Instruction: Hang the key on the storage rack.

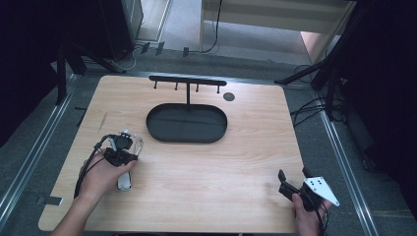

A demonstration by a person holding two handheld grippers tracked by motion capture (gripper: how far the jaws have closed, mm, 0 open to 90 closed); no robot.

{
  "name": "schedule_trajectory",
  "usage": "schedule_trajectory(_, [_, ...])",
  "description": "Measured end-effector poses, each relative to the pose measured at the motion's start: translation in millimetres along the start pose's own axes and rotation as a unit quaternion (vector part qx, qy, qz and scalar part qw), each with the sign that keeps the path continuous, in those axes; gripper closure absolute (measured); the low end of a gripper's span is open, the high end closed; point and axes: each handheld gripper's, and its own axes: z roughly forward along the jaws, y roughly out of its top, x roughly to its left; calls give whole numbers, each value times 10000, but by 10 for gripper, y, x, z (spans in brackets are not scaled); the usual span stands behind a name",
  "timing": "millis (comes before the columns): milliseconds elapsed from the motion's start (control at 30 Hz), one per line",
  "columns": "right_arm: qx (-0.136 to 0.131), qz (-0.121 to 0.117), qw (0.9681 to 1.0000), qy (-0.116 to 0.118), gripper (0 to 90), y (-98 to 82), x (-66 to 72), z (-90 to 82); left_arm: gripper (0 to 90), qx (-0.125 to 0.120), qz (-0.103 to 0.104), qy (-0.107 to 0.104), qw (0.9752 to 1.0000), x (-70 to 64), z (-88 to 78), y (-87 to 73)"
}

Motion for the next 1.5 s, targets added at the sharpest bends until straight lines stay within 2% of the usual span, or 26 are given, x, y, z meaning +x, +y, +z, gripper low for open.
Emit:
schedule_trajectory(167, [0, -21, 10000, -6, 130, 0, 5, -1, 827, -17, -78, -147, 9999, 51, -13, -27])
schedule_trajectory(200, [10, -20, 10000, 2, 130, 0, 5, -2, 829, -161, -91, -144, 9997, 70, -33, -44])
schedule_trajectory(267, [5, -29, 10000, -8, 130, -1, 7, -1, 830, -271, -110, -217, 9993, 104, -63, -56])
schedule_trajectory(333, [10, -28, 10000, -6, 130, -1, 8, -1, 830, -572, -230, -338, 9975, 156, -128, -74])
schedule_trajectory(400, [15, -26, 10000, -6, 130, 0, 7, 0, 831, -949, -250, -402, 9944, 186, -217, -95])
schedule_trajectory(467, [16, -18, 10000, -7, 130, 0, 10, 1, 831, -1060, -220, -389, 9934, 192, -249, -104])
schedule_trajectory(567, [18, -27, 10000, -9, 130, 0, 12, 1, 831, -1435, -196, -416, 9886, 192, -339, -126])
schedule_trajectory(600, [17, -26, 10000, -9, 130, 0, 12, 1, 831, -1617, -196, -409, 9858, 189, -376, -136])
schedule_trajectory(633, [18, -28, 10000, -10, 130, 0, 12, 1, 831, -1823, -200, -488, 9818, 193, -427, -147])
schedule_trajectory(667, [18, -28, 10000, -10, 130, 0, 12, 1, 832, -1823, -200, -488, 9818, 193, -427, -147])
schedule_trajectory(767, [22, -37, 10000, -19, 130, 0, 13, 0, 832, -2285, -135, -471, 9723, 178, -506, -162])
schedule_trajectory(833, [23, -37, 10000, -16, 130, 0, 13, 0, 832, -2602, -138, -489, 9642, 165, -559, -168])
schedule_trajectory(867, [21, -35, 10000, -13, 130, -1, 13, 0, 832, -2694, -128, -489, 9617, 164, -576, -170])
schedule_trajectory(900, [19, -32, 10000, -14, 130, 0, 13, 0, 832, -2886, -135, -492, 9561, 158, -602, -172])
schedule_trajectory(967, [16, -32, 10000, -12, 130, -1, 13, 0, 832, -3041, -133, -520, 9511, 156, -625, -171])
schedule_trajectory(1000, [18, -34, 10000, -10, 130, -1, 13, 0, 832, -3171, -130, -524, 9469, 153, -643, -171])
schedule_trajectory(1067, [14, -25, 10000, -7, 130, -1, 13, 1, 832, -3304, -124, -552, 9421, 144, -667, -167])
schedule_trajectory(1100, [13, -26, 10000, -6, 130, -1, 12, 1, 832, -3398, -118, -562, 9387, 130, -681, -163])
schedule_trajectory(1133, [13, -25, 10000, -6, 130, -1, 13, 1, 832, -3450, -98, -558, 9369, 122, -689, -160])
schedule_trajectory(1200, [11, -30, 10000, -7, 130, -1, 12, 1, 833, -3637, -57, -595, 9296, 90, -716, -149])
schedule_trajectory(1233, [11, -30, 10000, -7, 130, -1, 12, 1, 833, -3637, -57, -595, 9296, 90, -716, -149])
schedule_trajectory(1300, [15, -38, 10000, -12, 130, -1, 12, 0, 833, -3756, -49, -619, 9247, 69, -734, -142])
schedule_trajectory(1400, [14, -55, 10000, -18, 130, -1, 15, 1, 833, -3974, -56, -668, 9152, 35, -760, -129])
schedule_trajectory(1433, [15, -56, 10000, -15, 130, 0, 17, 1, 833, -4027, -53, -667, 9129, 24, -763, -125])
schedule_trajectory(1467, [11, -66, 10000, -15, 131, 0, 16, 1, 833, -4142, -30, -670, 9077, -4, -770, -109])
schedule_trajectory(1500, [11, -66, 10000, -15, 131, 0, 16, 1, 833, -4142, -30, -670, 9077, -4, -770, -109])
